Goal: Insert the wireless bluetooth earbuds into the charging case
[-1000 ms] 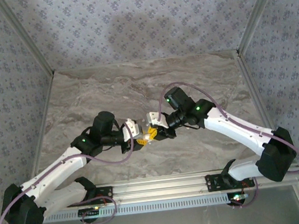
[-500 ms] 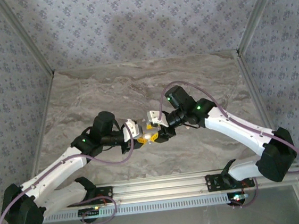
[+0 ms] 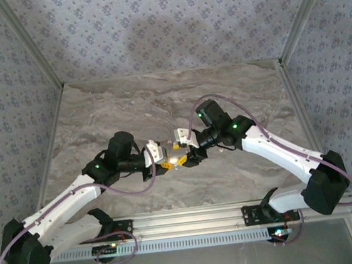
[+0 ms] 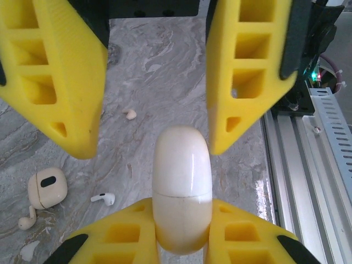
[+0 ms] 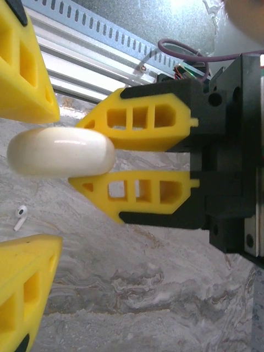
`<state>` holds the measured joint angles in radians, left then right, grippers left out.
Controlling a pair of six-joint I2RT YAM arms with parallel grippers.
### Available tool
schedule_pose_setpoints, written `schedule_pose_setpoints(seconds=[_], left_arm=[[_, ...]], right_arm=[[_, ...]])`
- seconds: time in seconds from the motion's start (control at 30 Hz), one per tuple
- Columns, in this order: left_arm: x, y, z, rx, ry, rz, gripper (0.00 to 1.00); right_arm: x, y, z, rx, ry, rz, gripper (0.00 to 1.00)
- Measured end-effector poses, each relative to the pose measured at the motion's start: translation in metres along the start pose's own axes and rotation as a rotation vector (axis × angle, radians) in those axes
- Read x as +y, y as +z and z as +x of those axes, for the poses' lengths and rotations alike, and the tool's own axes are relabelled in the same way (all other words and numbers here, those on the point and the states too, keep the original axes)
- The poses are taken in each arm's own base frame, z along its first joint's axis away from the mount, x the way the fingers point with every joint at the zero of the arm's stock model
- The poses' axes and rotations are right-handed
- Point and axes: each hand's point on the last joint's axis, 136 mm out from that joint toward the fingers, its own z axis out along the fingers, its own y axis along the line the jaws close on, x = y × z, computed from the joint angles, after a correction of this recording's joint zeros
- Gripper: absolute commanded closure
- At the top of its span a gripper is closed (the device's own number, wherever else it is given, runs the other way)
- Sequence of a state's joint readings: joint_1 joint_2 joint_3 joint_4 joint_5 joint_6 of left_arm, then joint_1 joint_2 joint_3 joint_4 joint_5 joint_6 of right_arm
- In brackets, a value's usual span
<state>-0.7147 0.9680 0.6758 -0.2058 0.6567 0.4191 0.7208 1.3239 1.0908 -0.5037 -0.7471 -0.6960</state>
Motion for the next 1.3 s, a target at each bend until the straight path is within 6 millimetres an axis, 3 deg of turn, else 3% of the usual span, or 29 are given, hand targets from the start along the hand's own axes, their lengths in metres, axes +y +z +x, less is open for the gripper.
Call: schedule_pose_setpoints(seconds=[0.6,0.87,1.03,1.3], left_arm=[[0.006,-0.001,-0.006,-0.026,0.007,-0.031,0.83],[0.014,0.003,0.009,-0.065,-0.045,-0.097,0.84],[0.033,-0.004,0.028,-0.114,-0.132,-0.203,0.84],[0.063,-0.029,0.038,-0.194,-0.244,-0.385,0.84]], right_arm=[[-0.039,-0.020,0.006,-0.064,0.130,0.147,0.43],[-0.043,-0.037,0.003,-0.111,0.201,0.225,0.42],[-0.054,-0.044,0.010,-0.100,0.381,0.308,0.45],[-0.057,-0.029,0.055,0.020,0.852,0.392,0.48]])
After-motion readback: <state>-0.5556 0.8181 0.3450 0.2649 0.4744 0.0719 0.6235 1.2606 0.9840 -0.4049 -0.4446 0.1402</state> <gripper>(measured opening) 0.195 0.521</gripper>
